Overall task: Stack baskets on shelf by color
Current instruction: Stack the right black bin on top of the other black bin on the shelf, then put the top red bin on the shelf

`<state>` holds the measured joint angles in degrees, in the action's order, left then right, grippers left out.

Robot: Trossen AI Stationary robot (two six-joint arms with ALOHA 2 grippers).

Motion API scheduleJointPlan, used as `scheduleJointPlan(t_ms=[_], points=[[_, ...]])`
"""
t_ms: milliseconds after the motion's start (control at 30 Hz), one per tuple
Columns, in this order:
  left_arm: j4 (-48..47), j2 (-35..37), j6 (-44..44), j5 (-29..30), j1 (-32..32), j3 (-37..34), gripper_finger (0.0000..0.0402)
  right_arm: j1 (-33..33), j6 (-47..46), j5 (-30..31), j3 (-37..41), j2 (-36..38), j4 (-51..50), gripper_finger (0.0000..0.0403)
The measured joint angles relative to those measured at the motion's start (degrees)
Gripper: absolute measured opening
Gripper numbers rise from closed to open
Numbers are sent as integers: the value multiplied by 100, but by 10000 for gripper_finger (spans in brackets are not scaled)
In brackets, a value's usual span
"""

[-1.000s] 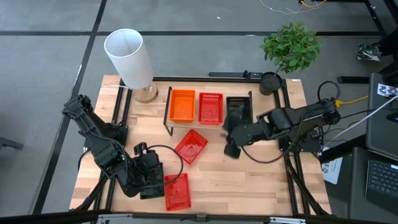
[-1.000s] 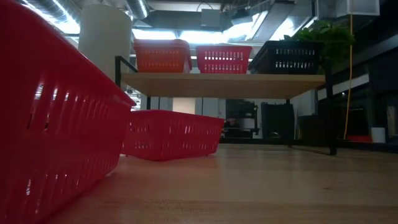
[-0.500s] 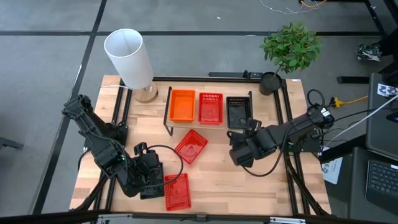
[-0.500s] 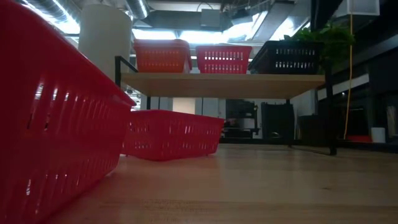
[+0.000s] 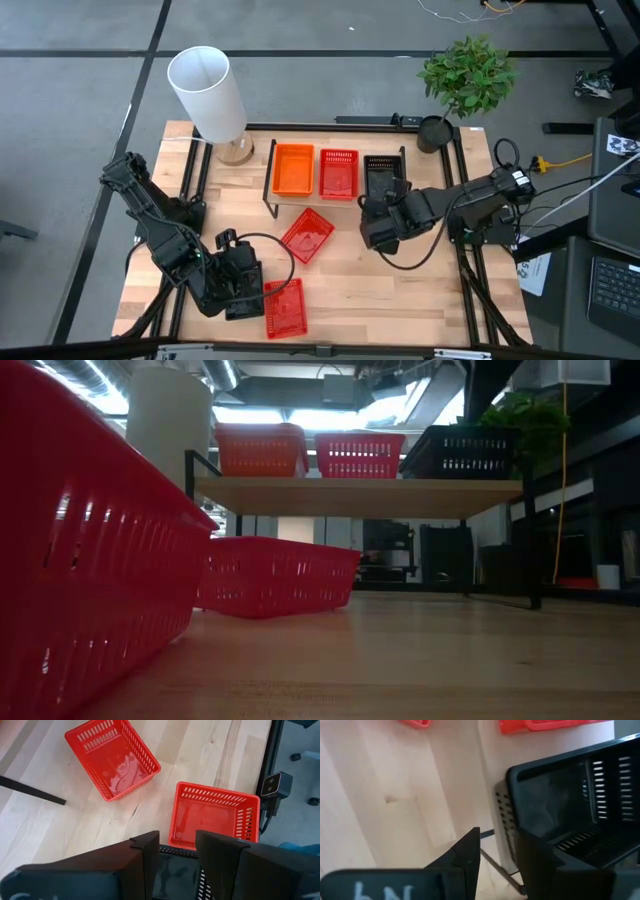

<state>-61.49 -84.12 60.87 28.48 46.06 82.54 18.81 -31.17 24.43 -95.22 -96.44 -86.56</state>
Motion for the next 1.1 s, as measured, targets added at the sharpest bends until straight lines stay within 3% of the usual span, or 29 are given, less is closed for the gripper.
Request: scheduleJointPlan(t_ms=[367, 633, 933, 1100], points=[[0, 0, -1, -1, 0, 0, 119, -318, 21, 40, -2, 5, 0, 119], [0, 0, -3, 0, 0, 0, 119, 15, -465, -751, -475, 16, 311, 119], [0, 0, -3, 1, 37, 0, 119, 832, -525, -1266, -666, -57, 2871, 119], [-244, -106, 0, -125, 95, -60, 119, 1320, -790, -1222, -658, -181, 3353, 119]])
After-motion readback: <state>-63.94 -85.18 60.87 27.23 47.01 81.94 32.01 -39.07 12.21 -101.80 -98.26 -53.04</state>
